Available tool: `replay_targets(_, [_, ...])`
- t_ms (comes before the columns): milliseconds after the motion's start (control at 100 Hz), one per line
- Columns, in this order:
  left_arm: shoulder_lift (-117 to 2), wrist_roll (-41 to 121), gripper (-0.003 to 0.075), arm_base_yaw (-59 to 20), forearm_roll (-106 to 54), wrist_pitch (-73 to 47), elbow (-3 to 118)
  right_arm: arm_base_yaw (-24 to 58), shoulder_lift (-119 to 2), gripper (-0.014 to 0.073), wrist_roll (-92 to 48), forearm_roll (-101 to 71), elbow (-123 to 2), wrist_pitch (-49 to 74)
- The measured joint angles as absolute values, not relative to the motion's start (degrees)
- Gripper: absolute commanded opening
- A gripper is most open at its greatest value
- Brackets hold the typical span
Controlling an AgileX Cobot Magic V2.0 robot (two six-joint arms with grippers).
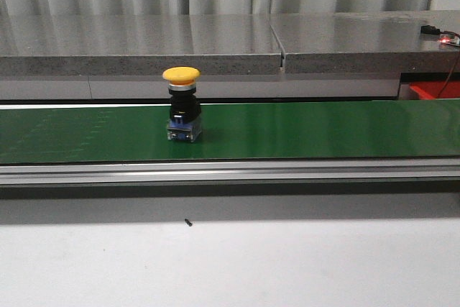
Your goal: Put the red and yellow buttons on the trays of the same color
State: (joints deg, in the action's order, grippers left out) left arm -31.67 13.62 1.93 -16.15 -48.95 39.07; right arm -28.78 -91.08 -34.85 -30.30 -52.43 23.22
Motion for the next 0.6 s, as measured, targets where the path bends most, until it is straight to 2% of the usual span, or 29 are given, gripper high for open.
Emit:
replay_targets(210, [-31.67,13.62,-0.002,1.93,-16.15,-48.95,39.07,-25.87,-86.02,0.0525,-35.86,-30.3,-52.43,23.33])
replay_targets(600, [-31.67,13.62,-0.002,1.93,-16.15,-48.95,39.07,-12.18,-78.65,0.0525,-38.55,-30.34,-52.43,26.47])
